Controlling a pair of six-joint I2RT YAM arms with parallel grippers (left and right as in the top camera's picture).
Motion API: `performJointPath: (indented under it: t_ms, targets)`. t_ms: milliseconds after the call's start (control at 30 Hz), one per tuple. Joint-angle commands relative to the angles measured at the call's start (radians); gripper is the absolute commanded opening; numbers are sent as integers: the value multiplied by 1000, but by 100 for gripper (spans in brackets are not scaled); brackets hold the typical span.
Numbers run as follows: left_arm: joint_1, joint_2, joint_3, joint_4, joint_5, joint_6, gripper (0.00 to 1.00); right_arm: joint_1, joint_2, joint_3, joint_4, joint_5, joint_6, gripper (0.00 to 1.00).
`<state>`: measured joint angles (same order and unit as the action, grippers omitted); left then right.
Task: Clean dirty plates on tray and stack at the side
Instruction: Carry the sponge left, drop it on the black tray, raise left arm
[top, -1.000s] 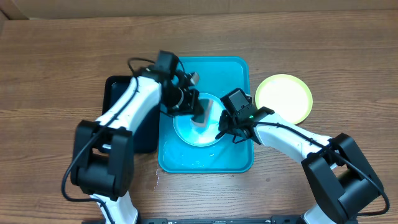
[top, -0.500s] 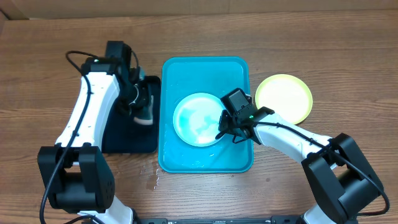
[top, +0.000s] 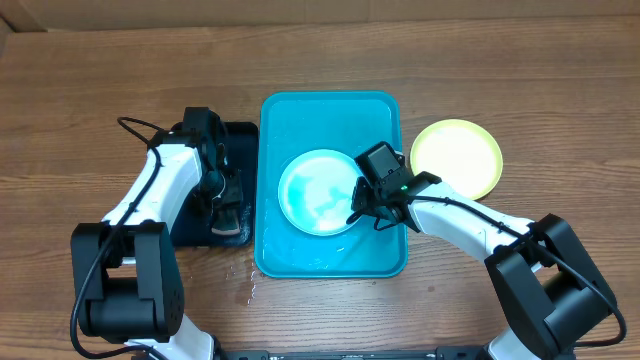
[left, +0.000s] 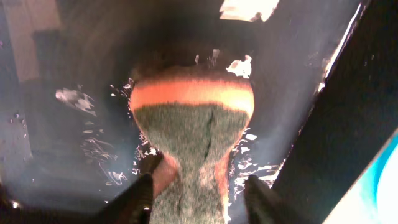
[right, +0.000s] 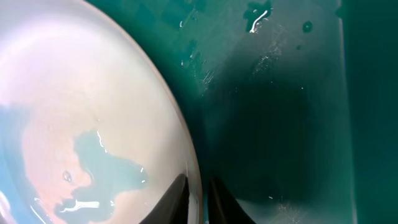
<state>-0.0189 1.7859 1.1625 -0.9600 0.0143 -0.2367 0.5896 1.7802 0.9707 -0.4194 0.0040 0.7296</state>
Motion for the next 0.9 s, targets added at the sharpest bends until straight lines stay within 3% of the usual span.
performJointPath:
  t_ms: [0,200,400,467,500,533,733,867]
  targets:
    - [1,-21,76,-50,40,-6,52,5,-5,18,3,3,-4,19]
    - [1,-76,246,-145,122,-2,52,5,-5,18,3,4,-4,32]
    - [1,-219,336,-201,162,1,54,5,-4,18,3,19,-4,37]
    - [1,-279,339,-211,159,1,68,5,-3,18,3,19,-4,38]
    - [1,-305,339,-217,153,1,89,5,-3,18,3,19,-4,38]
    - [1,-334,339,-224,135,0,99,5,-3,18,3,19,-4,38]
    - [43,-460,338,-294,-69,-101,100,5,-3,17,13,30,-4,40]
    - [78,-497,338,-345,-111,-135,100,5,-3,10,29,33,-4,41]
